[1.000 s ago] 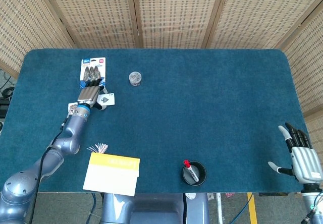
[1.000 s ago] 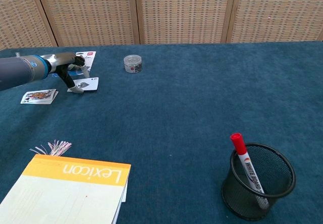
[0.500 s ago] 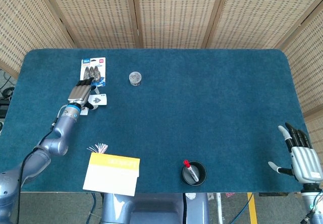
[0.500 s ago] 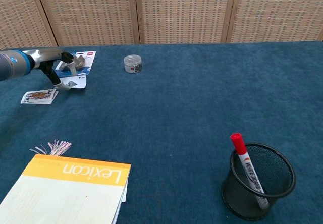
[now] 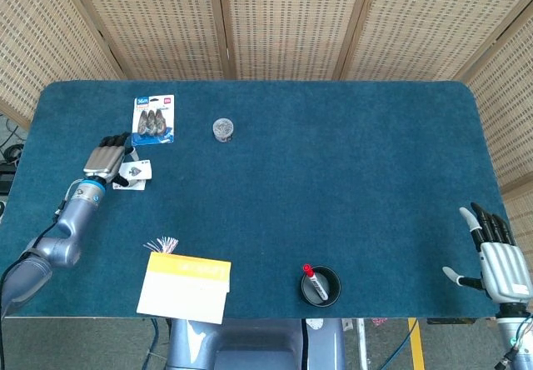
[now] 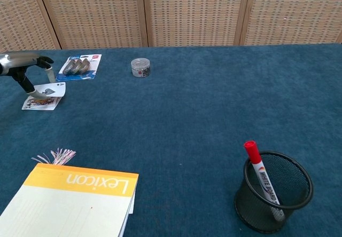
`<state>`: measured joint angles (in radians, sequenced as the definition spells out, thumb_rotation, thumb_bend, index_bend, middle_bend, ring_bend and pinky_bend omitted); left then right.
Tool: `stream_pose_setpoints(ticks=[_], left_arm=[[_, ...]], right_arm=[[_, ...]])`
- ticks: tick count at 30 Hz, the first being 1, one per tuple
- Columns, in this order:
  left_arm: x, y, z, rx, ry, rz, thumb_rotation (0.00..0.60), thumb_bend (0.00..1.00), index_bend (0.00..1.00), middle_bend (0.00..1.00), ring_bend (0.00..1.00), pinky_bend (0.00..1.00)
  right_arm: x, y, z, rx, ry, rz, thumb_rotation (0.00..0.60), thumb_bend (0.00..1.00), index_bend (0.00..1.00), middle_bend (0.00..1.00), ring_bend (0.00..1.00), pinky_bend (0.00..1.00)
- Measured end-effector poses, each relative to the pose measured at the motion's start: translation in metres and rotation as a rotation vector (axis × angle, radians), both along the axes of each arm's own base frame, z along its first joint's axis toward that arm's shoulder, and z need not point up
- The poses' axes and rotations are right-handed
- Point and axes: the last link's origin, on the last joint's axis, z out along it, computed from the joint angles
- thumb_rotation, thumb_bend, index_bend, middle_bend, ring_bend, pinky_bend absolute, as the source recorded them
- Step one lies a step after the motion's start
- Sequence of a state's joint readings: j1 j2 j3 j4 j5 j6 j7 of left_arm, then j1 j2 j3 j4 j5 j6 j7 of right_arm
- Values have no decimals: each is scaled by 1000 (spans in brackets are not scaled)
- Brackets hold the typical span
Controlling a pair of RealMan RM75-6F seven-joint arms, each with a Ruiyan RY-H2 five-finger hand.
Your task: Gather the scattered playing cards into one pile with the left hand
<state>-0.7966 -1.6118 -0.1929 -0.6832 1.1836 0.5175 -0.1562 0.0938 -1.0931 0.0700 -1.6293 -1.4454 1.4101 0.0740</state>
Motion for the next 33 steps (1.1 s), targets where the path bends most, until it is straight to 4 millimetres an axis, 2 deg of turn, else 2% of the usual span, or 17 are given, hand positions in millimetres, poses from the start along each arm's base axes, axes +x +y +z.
stream_pose_setpoints(ticks=[8,15,29,33], left_arm=[[-16,-11,0,-43,11,0,600,225,559,0,0,0],[-20,-10,-3,-46,18,-8,600,223,547,0,0,0],[-21,-5,-5,-44,27,7,600,221,328,0,0,0],[-20,-4,-5,-43,23,7,600,221,309,0,0,0]], right_arm=[[0,0,0,-4,2,-3,600,156,0,0,0,0],[0,0,0,-4,-1,-3,600,156,0,0,0,0],[0,0,0,-4,-2,-3,600,156,0,0,0,0],[0,1,0,-4,-2,-3,600,156,0,0,0,0]])
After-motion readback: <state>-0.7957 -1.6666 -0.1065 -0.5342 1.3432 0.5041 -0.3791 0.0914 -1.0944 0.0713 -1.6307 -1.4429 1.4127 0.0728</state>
